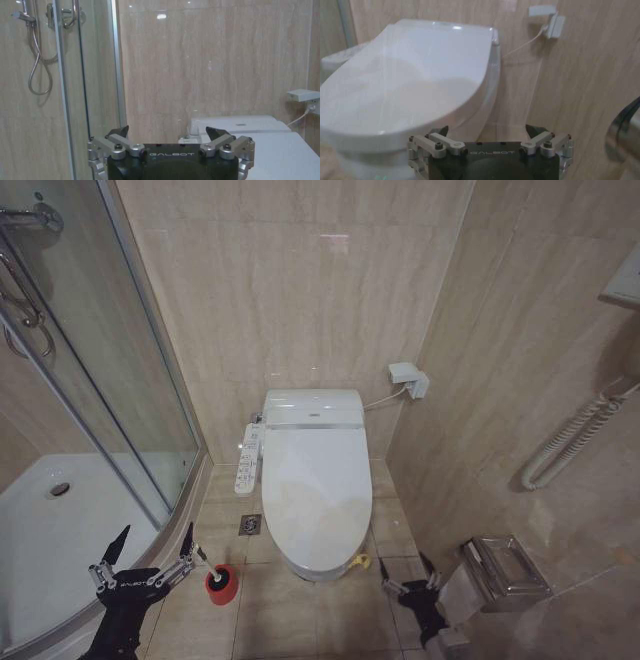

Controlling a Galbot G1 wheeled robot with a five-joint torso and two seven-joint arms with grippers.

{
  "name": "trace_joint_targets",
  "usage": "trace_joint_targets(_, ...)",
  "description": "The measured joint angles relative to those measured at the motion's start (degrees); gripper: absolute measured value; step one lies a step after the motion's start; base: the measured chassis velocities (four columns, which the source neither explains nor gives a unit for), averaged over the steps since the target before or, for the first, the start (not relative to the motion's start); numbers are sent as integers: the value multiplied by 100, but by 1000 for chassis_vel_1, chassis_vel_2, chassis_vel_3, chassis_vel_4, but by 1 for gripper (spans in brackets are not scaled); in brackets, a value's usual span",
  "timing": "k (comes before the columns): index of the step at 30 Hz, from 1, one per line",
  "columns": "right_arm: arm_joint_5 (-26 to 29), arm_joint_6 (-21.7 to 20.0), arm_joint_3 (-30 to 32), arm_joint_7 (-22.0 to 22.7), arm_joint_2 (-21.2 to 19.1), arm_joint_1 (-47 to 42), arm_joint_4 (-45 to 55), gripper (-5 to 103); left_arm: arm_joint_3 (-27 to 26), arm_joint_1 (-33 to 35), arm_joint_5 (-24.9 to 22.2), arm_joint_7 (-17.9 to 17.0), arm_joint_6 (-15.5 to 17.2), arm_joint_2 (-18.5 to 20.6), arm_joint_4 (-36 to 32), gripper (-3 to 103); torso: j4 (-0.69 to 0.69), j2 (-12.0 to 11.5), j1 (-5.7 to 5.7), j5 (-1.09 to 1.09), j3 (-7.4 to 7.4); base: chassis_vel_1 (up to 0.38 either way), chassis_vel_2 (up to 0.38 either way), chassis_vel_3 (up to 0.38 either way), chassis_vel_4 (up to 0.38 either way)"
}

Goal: Open the toilet lid, clean the toilet bowl with a toilet brush, close the toilet lid, and flush.

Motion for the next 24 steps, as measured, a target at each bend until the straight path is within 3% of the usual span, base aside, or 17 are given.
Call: trace_joint_targets(24, -98, -120, -739, 83, -288, 865, -1047, 100, 0, 0, 0, 0, 0, 0, 0, 100, 0, 0, 0, 0, 0, 0, 0, 0, 0)
